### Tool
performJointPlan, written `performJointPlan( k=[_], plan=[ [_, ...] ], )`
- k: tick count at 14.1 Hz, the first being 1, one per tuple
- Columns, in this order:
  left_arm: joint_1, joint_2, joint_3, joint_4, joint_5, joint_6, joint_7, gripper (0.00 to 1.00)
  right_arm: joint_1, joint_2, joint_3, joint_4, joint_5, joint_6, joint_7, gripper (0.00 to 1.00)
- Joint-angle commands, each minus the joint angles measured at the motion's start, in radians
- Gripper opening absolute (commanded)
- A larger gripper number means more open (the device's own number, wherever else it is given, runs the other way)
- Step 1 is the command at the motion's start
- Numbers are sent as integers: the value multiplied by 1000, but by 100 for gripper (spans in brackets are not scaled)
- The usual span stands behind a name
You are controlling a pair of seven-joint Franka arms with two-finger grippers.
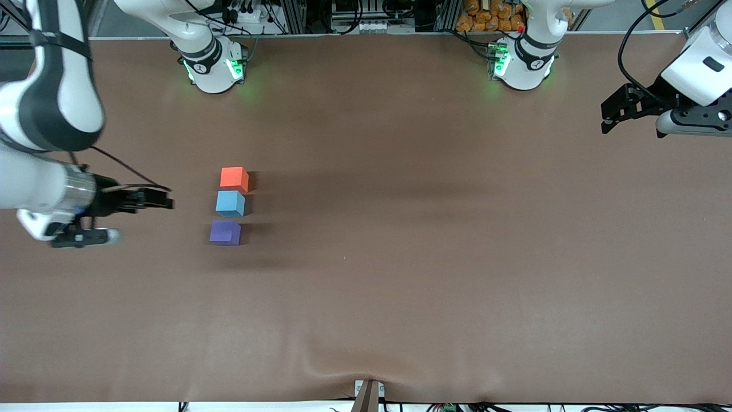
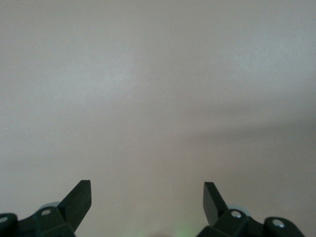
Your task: Place blue block between orange and purple blocks
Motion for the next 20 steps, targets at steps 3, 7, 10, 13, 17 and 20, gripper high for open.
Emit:
performJointPlan(
  k=[3,7,10,13,17,20],
  plan=[
    [6,9,-4,21,-5,-19,4,100,-91,27,16,229,-69,-159,-21,100],
    [6,9,-3,21,-5,-18,4,100,-148,22,13,349,-144,-298,-20,100],
    [6,9,-3,21,-4,-18,5,100,-132,-19,17,350,-218,-297,-6,100],
    [6,9,-4,21,-5,-18,4,100,-134,-122,17,283,-186,-295,-4,100],
    [6,9,-3,21,-5,-18,4,100,-140,-212,16,177,-199,-295,92,100],
    [6,9,-3,21,-4,-18,5,100,-134,-261,17,111,-216,-271,99,100]
  ],
)
